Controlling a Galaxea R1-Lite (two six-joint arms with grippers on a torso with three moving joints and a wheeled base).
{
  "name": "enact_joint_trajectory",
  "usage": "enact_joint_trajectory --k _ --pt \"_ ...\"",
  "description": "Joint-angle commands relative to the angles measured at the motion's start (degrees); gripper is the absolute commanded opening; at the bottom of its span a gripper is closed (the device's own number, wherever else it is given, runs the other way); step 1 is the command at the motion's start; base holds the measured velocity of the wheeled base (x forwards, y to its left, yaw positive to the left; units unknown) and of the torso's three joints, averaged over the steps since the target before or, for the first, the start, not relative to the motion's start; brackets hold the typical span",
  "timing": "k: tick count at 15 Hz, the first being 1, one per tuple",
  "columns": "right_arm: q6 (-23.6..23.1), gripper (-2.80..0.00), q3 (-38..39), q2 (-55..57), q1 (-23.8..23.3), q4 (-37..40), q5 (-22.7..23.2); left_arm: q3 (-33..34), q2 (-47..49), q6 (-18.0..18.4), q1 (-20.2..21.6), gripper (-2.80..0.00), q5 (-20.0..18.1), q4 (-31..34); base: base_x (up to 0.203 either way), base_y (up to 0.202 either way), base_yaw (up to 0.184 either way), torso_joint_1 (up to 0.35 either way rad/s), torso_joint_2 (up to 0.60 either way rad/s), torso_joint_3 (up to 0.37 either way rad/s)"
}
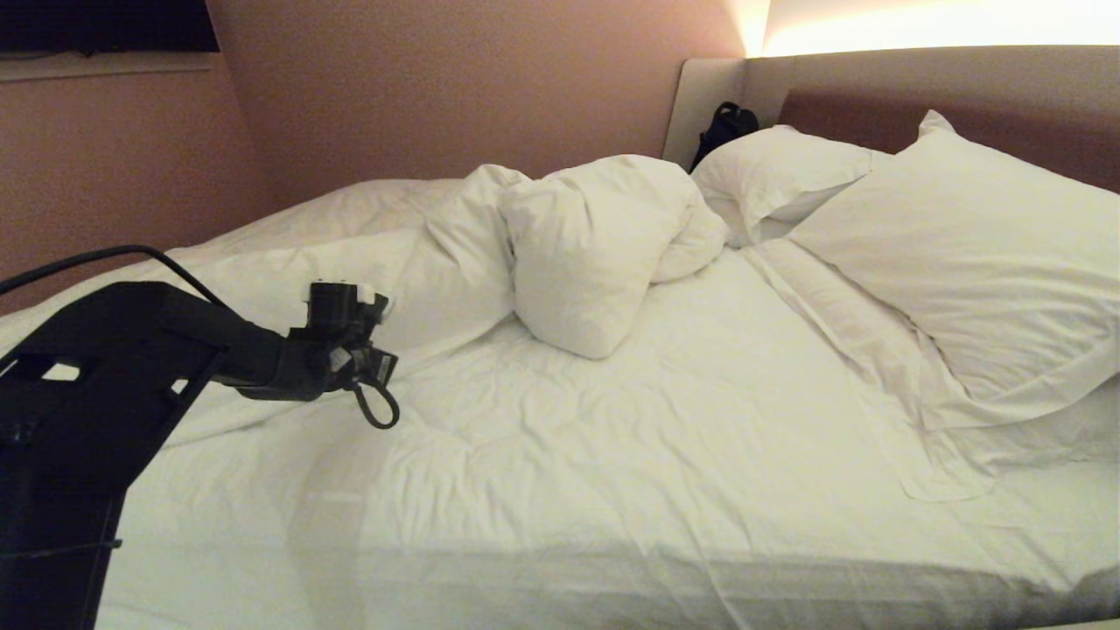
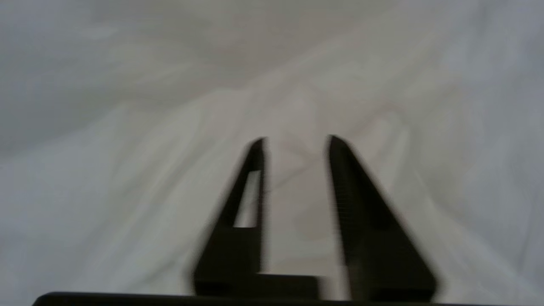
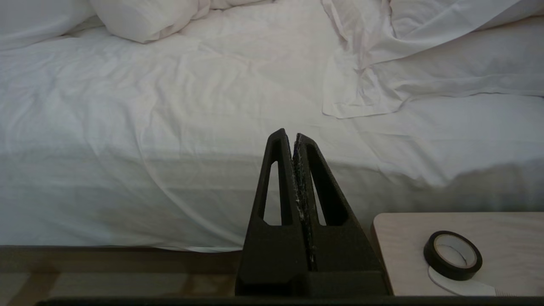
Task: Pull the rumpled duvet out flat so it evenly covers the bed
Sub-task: Flatten the corners of the folded blanket
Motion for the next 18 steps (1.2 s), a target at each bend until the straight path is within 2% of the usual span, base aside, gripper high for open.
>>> enact_joint_trajectory --k 1,3,7,11,12,14,18 --pt "-0.01 -2.8 0.0 0.07 -0.06 0.0 -0.01 -0.1 1.41 2.95 -0.29 0.0 0.55 -0.1 0.0 0.0 0.0 0.0 0.0 0.0" --pt "-0.01 -2.8 0.0 0.07 0.02 0.0 -0.01 -1.01 3.8 7.11 -0.42 0.0 3.97 -0.1 0.0 0.0 0.0 0.0 0.0 0.0" --pt "-0.01 -2.8 0.0 0.07 0.02 0.0 -0.01 -3.15 8.67 10.8 -1.84 0.0 6.66 -2.43 0.0 0.0 0.0 0.0 0.0 0.0" --pt "-0.01 -2.8 0.0 0.07 0.02 0.0 -0.01 -3.23 9.6 11.39 -3.86 0.0 6.84 -2.47 0.0 0.0 0.0 0.0 0.0 0.0" --pt "-0.01 -2.8 0.0 0.07 0.02 0.0 -0.01 -3.71 10.47 11.83 -4.26 0.0 7.87 -2.47 0.0 0.0 0.0 0.0 0.0 0.0" --pt "-0.01 -2.8 0.0 0.07 0.01 0.0 -0.01 -6.24 12.12 12.63 -4.42 0.0 10.43 -2.54 0.0 0.0 0.0 0.0 0.0 0.0" --pt "-0.01 -2.8 0.0 0.07 -0.04 0.0 -0.01 -14.11 16.24 13.24 -4.22 0.0 12.82 -2.47 0.0 0.0 0.0 0.0 0.0 0.0"
